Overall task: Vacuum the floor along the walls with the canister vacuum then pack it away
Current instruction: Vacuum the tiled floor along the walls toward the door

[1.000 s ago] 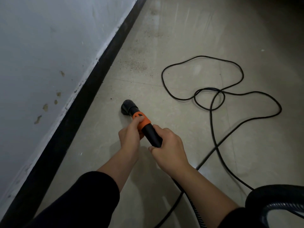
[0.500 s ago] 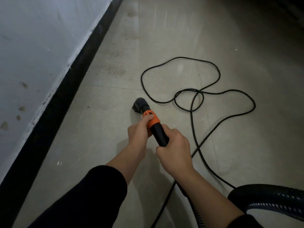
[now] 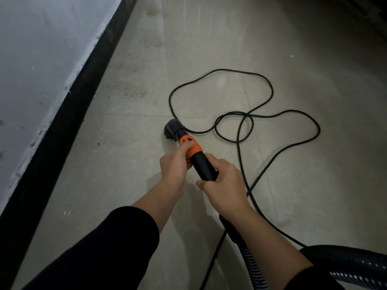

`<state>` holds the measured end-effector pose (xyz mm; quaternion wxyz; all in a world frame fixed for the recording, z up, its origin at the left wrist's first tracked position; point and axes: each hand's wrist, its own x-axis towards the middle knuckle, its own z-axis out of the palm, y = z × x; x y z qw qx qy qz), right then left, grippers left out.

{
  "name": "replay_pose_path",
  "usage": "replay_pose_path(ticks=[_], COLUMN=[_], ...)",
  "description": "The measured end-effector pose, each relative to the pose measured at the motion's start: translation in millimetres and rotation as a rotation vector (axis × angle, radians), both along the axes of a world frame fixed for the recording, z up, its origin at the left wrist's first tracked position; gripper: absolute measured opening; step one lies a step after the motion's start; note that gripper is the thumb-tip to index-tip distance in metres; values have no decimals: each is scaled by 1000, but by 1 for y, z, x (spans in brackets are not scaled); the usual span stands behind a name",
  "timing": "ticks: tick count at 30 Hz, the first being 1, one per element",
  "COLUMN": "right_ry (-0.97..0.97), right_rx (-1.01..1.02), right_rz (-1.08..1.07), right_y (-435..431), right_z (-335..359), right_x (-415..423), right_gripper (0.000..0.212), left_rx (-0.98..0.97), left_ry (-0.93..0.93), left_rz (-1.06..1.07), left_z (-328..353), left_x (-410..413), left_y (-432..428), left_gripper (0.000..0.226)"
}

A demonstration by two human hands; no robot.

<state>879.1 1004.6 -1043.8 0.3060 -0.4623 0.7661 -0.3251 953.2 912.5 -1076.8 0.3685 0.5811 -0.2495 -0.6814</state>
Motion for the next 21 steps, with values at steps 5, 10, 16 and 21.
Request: replay_pose_path(ticks=[5,10,16,21], right_ry=[-53,-27,154,242], right_rx=[4,67,211,239], right_rz=[-7,21,128,220], right_y=[-20,-54,-97,-117], right_z=[6,15,13,2], right_x=[-4,-10,-16,-17], right_gripper=[54,44,35,22], left_rx=[3,4,13,9], left_ry=[-11,1,-14,-37], left_rz=[21,74,100,125], left_z=[-3,-2,-4,-9], left_x=[-1,-5,-7,-3], left_y=[-21,-47,-69,-87], left_gripper=[25,20,20,21])
